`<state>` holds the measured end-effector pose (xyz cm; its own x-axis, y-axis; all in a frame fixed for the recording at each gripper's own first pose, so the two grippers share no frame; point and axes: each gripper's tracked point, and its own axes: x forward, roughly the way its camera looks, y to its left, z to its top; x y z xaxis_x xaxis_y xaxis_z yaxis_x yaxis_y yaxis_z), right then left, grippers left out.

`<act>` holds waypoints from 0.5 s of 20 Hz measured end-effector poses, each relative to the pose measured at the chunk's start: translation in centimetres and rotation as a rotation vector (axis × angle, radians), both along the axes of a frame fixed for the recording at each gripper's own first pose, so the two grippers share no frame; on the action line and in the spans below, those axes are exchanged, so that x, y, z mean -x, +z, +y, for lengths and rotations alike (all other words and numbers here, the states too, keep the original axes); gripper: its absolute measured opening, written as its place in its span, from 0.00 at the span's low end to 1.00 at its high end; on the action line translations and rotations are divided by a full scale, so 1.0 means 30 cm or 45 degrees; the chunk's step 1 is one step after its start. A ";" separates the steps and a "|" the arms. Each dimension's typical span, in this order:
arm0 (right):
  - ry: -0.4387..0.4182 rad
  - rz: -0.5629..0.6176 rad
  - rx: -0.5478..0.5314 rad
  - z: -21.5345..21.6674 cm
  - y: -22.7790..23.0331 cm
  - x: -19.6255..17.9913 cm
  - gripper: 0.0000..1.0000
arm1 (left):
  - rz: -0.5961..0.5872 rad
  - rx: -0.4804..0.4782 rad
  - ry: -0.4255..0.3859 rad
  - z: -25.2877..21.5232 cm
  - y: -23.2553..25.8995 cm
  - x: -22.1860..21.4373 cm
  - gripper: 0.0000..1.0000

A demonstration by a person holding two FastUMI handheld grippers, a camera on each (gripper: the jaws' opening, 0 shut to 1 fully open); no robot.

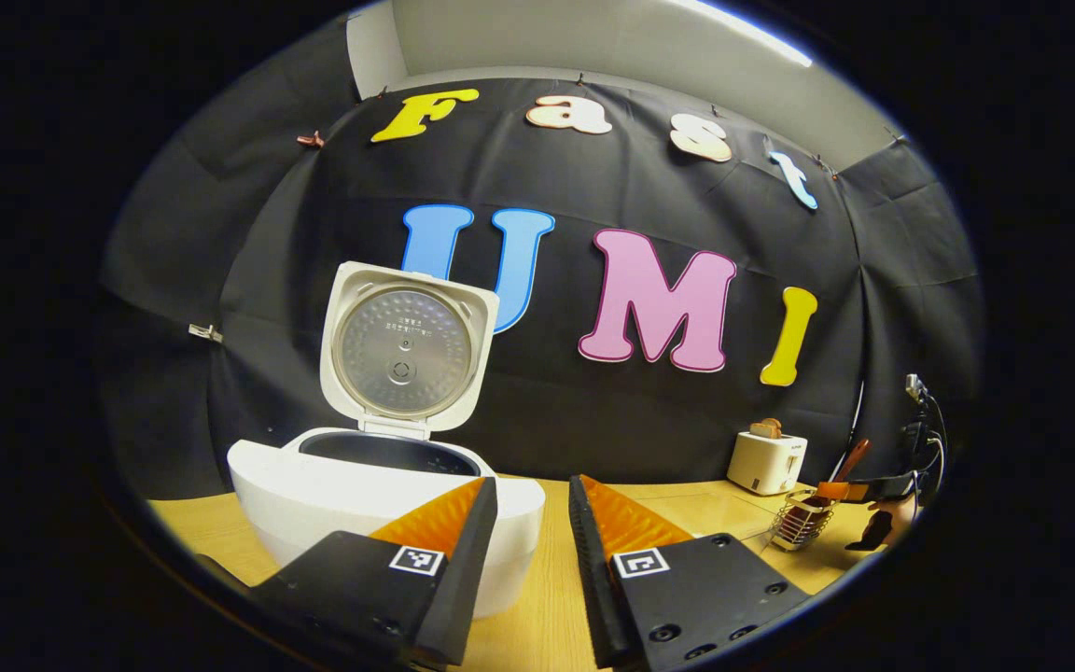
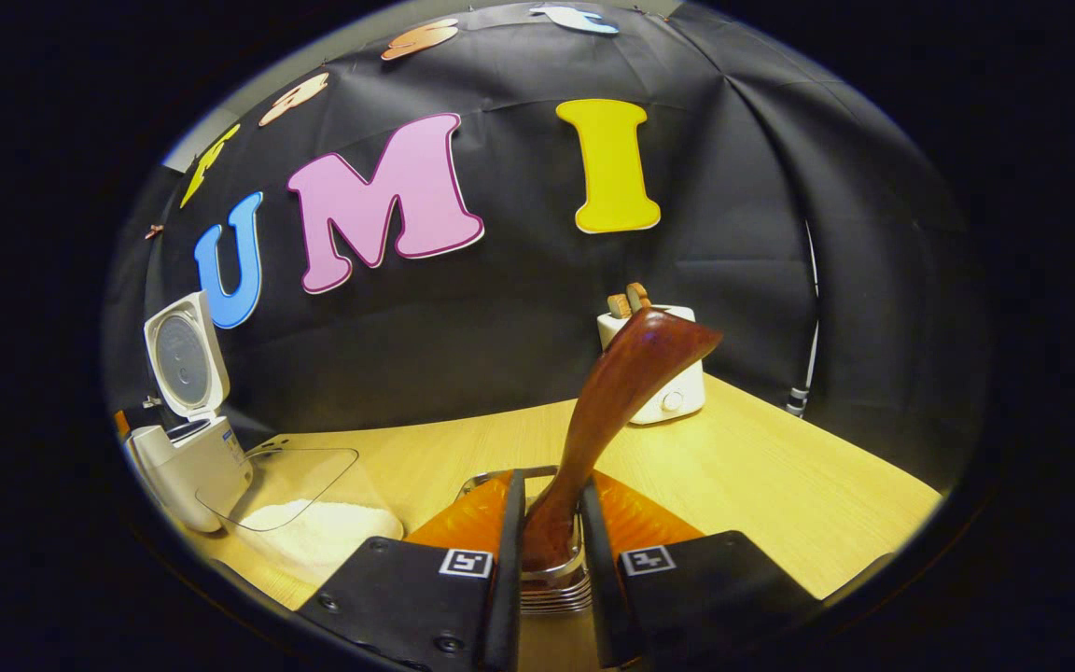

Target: Close the left gripper, press the button to open the rice cooker; take a wooden spoon from the chopstick holder with the right hand, scoop a spoonful of rice and pour it into the rice cooker, then put the wooden spoon back into the chopstick holder.

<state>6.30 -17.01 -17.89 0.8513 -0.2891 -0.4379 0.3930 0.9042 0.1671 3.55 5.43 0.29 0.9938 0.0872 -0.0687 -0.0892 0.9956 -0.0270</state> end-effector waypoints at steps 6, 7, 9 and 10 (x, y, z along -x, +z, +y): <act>0.046 -0.055 -0.033 0.011 0.017 -0.002 0.25 | -0.003 0.005 -0.019 -0.004 0.004 0.003 0.52; 0.053 -0.063 -0.027 0.018 0.016 -0.004 0.23 | -0.004 0.006 -0.019 -0.004 0.007 0.004 0.52; 0.064 -0.070 -0.009 0.025 0.022 -0.005 0.21 | -0.009 0.015 -0.027 -0.009 0.013 0.004 0.52; 0.060 -0.067 -0.009 0.023 0.019 -0.005 0.21 | -0.009 0.019 -0.029 -0.007 0.008 0.004 0.52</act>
<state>6.45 -16.31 -17.32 0.8856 -0.2456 -0.3941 0.3408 0.9202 0.1925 3.42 5.22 0.54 0.9960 0.0638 -0.0627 -0.0665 0.9969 -0.0424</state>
